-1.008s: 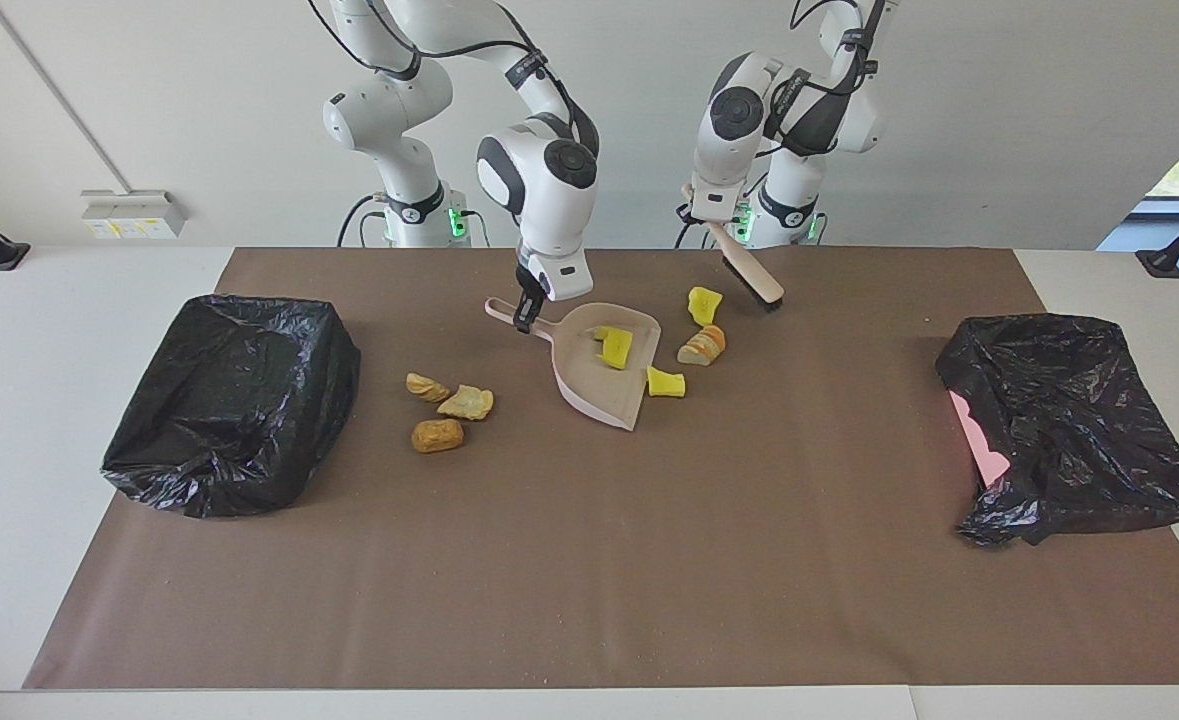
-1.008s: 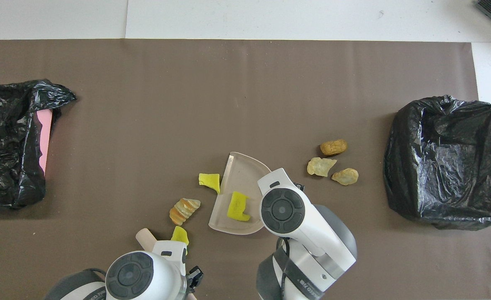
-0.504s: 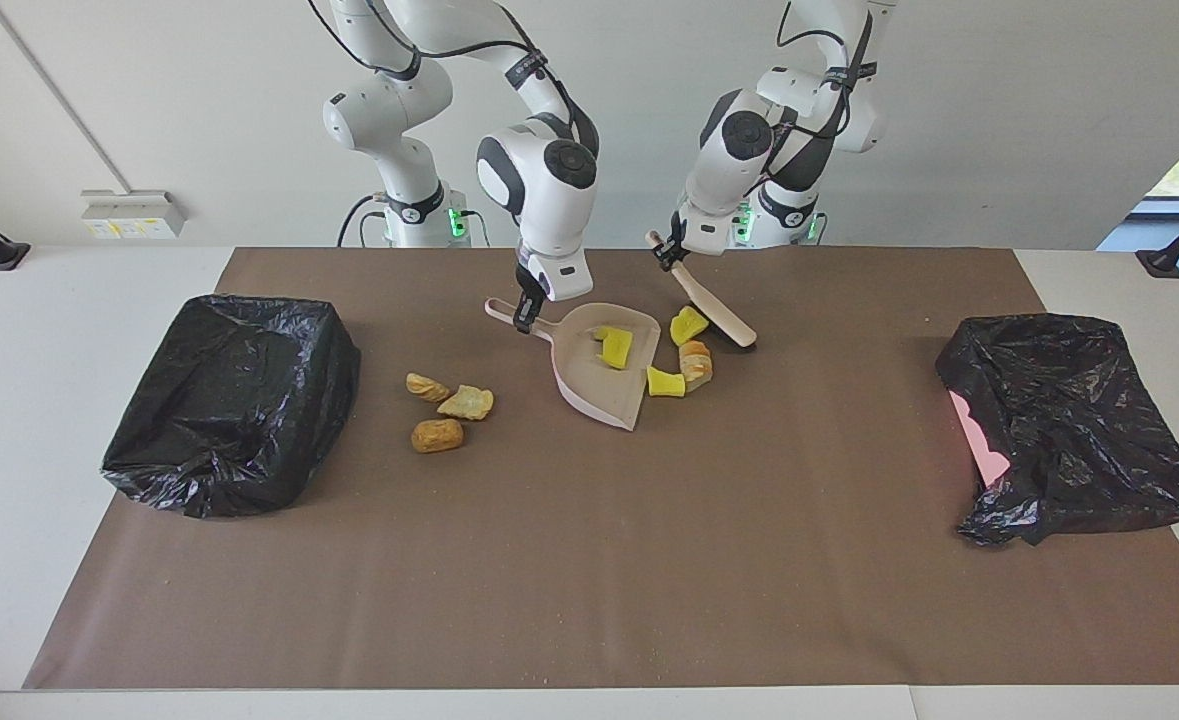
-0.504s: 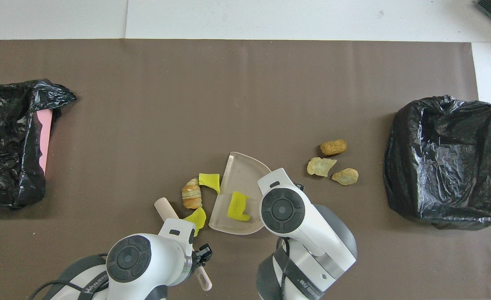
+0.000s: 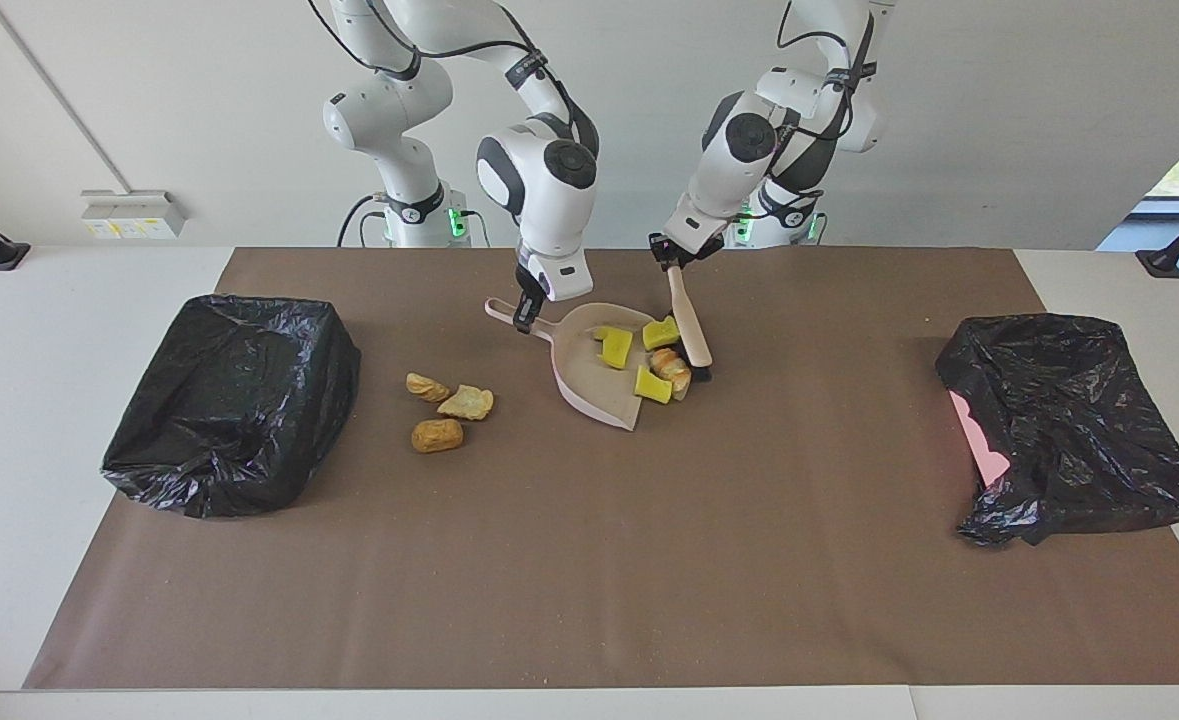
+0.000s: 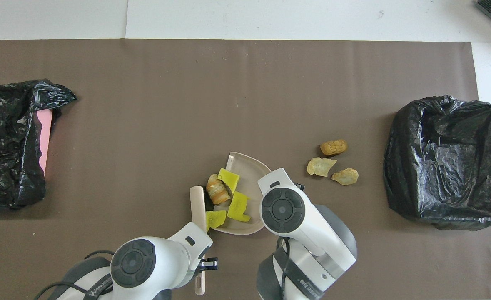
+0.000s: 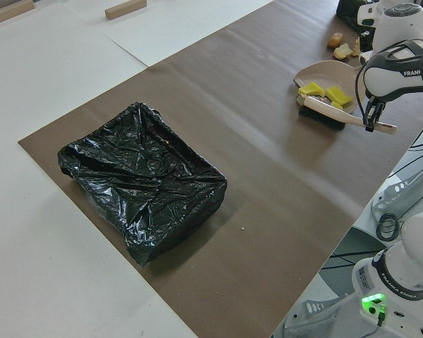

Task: Sweep and dump trash in bin
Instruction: 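Sweep the remaining sponge and crumbs into the dustpan with the brush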

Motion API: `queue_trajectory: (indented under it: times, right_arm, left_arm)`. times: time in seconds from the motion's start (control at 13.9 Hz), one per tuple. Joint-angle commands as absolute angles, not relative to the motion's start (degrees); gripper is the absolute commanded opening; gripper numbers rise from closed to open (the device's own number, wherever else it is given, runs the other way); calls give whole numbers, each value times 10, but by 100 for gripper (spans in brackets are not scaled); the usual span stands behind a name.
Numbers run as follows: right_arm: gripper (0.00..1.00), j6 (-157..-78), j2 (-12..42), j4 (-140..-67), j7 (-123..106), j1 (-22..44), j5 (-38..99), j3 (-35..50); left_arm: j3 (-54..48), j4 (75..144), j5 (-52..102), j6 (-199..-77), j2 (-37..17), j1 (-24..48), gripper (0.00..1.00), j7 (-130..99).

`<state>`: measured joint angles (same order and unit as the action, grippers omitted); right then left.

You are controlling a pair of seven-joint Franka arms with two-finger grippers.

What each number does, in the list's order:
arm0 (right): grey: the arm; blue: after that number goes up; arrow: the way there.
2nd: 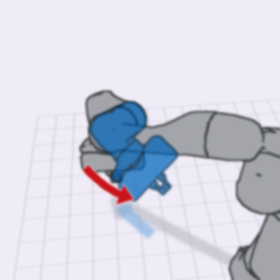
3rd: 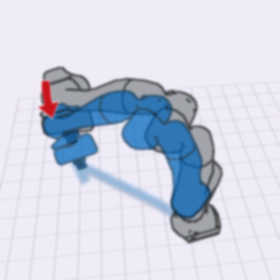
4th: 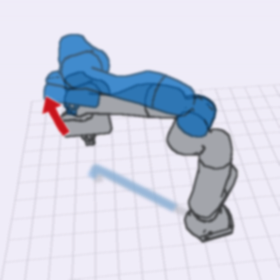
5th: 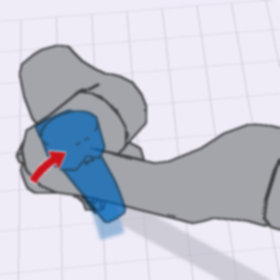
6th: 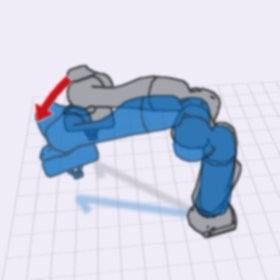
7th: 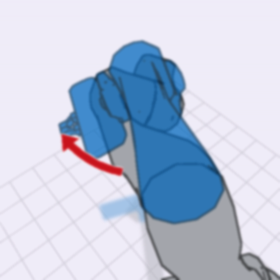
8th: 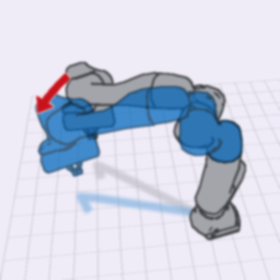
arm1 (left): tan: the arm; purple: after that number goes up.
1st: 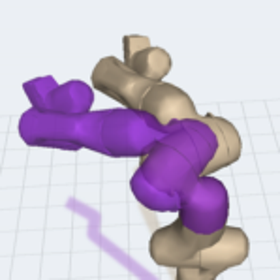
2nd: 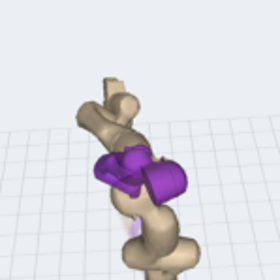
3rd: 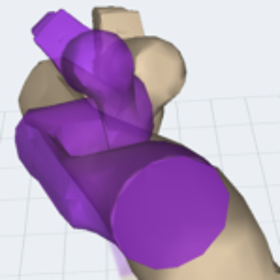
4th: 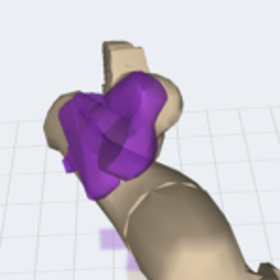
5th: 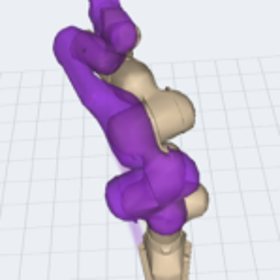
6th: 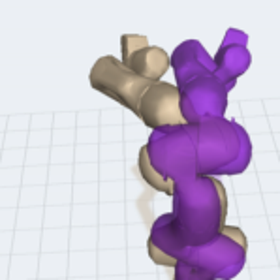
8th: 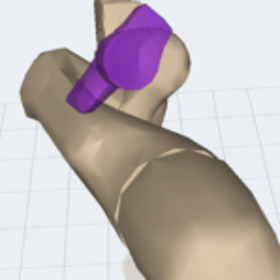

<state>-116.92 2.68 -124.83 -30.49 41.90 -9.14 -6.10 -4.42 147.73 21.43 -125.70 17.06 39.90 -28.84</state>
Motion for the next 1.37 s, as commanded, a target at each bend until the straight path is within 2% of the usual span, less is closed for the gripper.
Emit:
queue_trajectory:
  times: [0.0,0.22,0.43,0.65,0.79,1.08,1.3]
  right_arm:
    - [0,-1164,25,-1252,-329,412,-76,-59]
    - [0,-1164,26,-1252,-328,412,-76,-59]
    - [0,-1164,26,-1251,-328,412,-76,-59]
    - [0,-1164,26,-1251,-329,411,-76,-59]
    - [0,-1164,27,-1250,-330,411,-76,-59]
    - [0,-1155,26,-1246,-330,411,-76,-59]
    - [0,-1110,2,-1232,-333,389,-76,-60]
  left_arm:
    - [-43,1440,225,-1267,147,438,0,-230]
    - [-43,1401,225,-1246,121,436,0,-201]
    - [-36,1376,225,-1200,120,425,0,-200]
    - [-35,1354,218,-1126,131,357,0,-205]
    - [-35,1354,216,-1115,142,326,0,-210]
    - [-37,1363,206,-1114,153,326,0,-211]
    - [-40,1375,175,-1116,162,327,0,-237]
